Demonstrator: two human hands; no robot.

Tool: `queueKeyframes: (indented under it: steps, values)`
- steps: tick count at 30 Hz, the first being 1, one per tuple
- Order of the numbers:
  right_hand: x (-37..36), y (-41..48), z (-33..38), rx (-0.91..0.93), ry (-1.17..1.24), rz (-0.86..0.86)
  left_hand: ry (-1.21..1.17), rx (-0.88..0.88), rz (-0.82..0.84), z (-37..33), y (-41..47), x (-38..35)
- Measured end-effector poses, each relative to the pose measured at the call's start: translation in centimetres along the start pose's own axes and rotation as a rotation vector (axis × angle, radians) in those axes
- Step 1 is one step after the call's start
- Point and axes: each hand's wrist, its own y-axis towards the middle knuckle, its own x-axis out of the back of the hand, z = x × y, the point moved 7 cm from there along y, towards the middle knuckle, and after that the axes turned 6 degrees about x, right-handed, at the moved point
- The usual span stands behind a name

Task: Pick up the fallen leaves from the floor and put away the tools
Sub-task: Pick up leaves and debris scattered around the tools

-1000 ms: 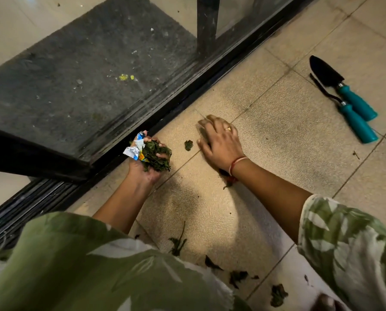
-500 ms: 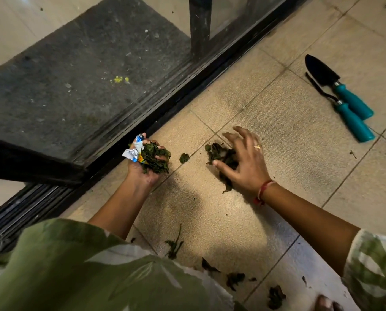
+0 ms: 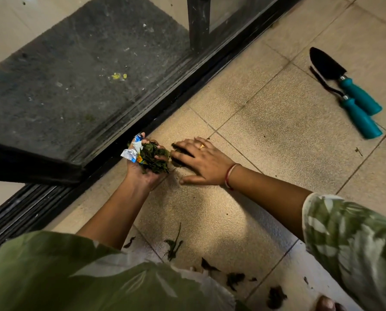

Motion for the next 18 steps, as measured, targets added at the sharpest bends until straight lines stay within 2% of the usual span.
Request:
queueKeyframes:
  steps: [4,7,13,15,18]
  values:
    - [1.4,1.4,0.9,0.233,-0.190,-0.137,0.014,0.007,0.042,-0.5,0.1,0.2]
    - [1.5,1.9,0.7,0.251,-0.180,-0.125,0.015,-0.027,0.042,-0.9,-0.2,0.3]
    - [1.0,2.8,0.0,0.099,-0.169,0.048,0.030,-0.029,0.031,-0.6,-0.5,-0.5]
    - [1.6,3.2,-0.3,0.008,-0.080,-0.005,0.009,-0.020,0.017,-0.6,-0.3,-0.2]
    - [3.4,2.4,-2.6,-0.279,0.234,-0.197,-0.005,-0.024,-0.034,-0.8,-0.2,0.4]
